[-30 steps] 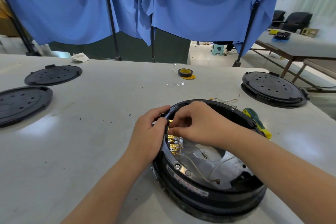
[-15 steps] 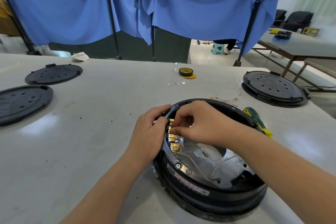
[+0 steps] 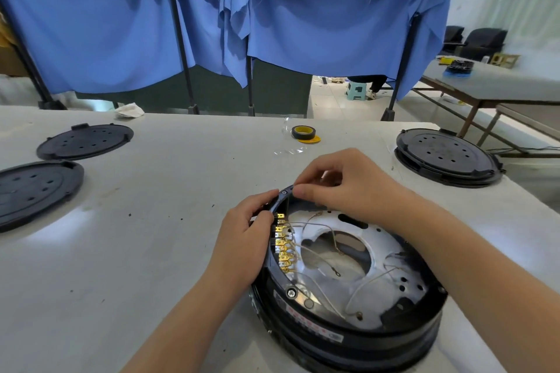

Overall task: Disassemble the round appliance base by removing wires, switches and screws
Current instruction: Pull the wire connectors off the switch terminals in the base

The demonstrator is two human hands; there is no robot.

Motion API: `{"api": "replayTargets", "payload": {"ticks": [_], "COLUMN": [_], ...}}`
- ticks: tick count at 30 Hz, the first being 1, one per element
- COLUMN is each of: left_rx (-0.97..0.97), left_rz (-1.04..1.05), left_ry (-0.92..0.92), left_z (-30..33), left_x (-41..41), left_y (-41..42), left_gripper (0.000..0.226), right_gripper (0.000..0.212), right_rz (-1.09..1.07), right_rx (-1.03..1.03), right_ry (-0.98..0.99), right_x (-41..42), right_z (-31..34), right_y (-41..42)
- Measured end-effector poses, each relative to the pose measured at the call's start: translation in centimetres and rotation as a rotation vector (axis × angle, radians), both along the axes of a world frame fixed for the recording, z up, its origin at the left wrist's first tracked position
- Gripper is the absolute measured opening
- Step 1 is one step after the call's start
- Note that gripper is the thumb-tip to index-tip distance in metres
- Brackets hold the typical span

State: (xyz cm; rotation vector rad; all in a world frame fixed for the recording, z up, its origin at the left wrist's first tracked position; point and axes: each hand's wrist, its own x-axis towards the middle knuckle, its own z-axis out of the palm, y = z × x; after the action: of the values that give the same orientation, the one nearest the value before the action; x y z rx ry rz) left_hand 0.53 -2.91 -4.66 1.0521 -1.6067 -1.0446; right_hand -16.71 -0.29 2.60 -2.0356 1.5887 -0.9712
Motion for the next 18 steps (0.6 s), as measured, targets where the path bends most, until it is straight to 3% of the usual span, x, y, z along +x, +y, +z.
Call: {"api": "replayTargets", "payload": {"ticks": [6,11,18], "left_rx": [0.026,0.029,0.025], "left_rz": [-0.001,-0.002,-0.001], "left_ry": [0.013,0.011,0.015], "left_z": [0.0,0.2,0.2], "left_x": [0.0,0.1,0.0], "left_y": [0.1,0.2,0.3], "left_gripper": [0.042,0.041,0.041], "right_gripper": [0.003,0.006,0.004], "right_rz": [-0.104,-0.235,-0.317], "right_rx": [-0.082,0.078,0.270], "right_ry": [-0.028,0.249,0.453], "right_x": [-3.2,-6.8,-10.1], "right_z": [3.0,1.7,-3.2], "right_y": [-1.2,-4.8,-8.1]}}
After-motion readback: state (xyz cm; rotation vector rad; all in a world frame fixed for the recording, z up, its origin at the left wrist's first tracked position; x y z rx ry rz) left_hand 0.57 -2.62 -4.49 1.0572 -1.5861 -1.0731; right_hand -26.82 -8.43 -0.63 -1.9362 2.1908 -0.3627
